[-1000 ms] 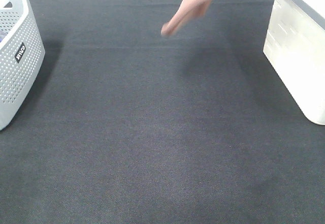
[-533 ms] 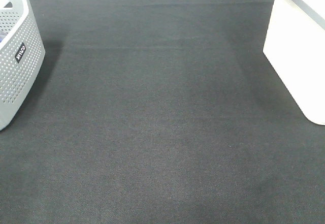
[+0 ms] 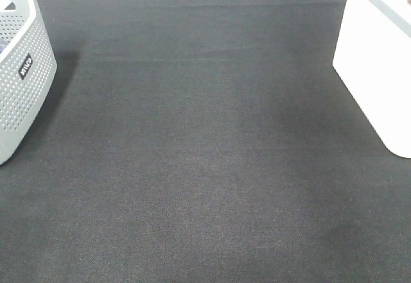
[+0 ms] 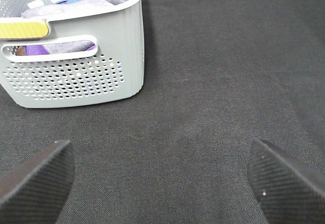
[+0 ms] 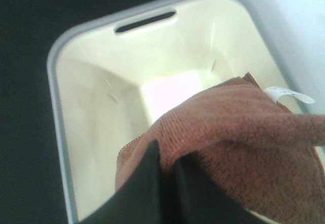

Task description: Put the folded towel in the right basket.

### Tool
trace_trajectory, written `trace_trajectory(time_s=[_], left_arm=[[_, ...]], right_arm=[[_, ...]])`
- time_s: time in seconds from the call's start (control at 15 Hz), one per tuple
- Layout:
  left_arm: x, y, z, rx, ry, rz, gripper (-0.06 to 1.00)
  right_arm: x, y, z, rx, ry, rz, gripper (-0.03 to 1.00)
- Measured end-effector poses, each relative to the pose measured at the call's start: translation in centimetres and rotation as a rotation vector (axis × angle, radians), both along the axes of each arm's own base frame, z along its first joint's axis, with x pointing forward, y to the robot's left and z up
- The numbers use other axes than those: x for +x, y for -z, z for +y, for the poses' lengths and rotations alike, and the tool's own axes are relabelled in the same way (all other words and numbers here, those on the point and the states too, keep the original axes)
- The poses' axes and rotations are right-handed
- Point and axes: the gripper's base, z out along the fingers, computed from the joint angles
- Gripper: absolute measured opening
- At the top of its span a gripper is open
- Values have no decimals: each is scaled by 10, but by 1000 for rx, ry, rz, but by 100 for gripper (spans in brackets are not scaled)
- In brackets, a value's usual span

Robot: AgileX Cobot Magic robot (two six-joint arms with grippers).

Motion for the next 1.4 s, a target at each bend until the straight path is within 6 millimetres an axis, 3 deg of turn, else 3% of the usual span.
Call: trace_trajectory(time_s=[0.27, 0.33, 0.4, 0.47, 0.53, 0.6, 0.73, 0.87, 0.93, 1.07, 1.2, 1.33, 1.4], left_arm=[[0, 0, 0, 0, 0, 0, 88], [0, 0, 0, 0, 0, 0, 88], [0, 0, 0, 0, 0, 0, 88], [0, 0, 0, 0, 0, 0, 88], [0, 0, 0, 0, 0, 0, 88], [0, 0, 0, 0, 0, 0, 88], [0, 0, 0, 0, 0, 0, 88], [0, 0, 0, 0, 0, 0, 88], [0, 0, 0, 0, 0, 0, 88], [0, 0, 0, 0, 0, 0, 88], [0, 0, 0, 0, 0, 0, 88], [0, 0, 0, 0, 0, 0, 88], [0, 0, 0, 0, 0, 0, 88]], right_arm=[[6, 58, -5, 75, 2, 188, 4], [8, 65, -5, 86, 1, 209, 13], [9, 68, -4, 95, 0, 215, 32], [8, 67, -3, 103, -3, 211, 51], [8, 67, -3, 103, -3, 211, 51], [6, 62, -2, 112, -6, 198, 67], [-3, 43, 8, 108, -27, 155, 79], [-18, 14, 30, 93, -74, 89, 81], [-29, -5, 52, 78, -132, 45, 82], [-45, -21, 81, 60, -211, 11, 82], [-64, -20, 105, 60, -275, 34, 82], [-91, -17, 110, 64, -289, 67, 82], [-116, -11, 109, 55, -283, 96, 82]])
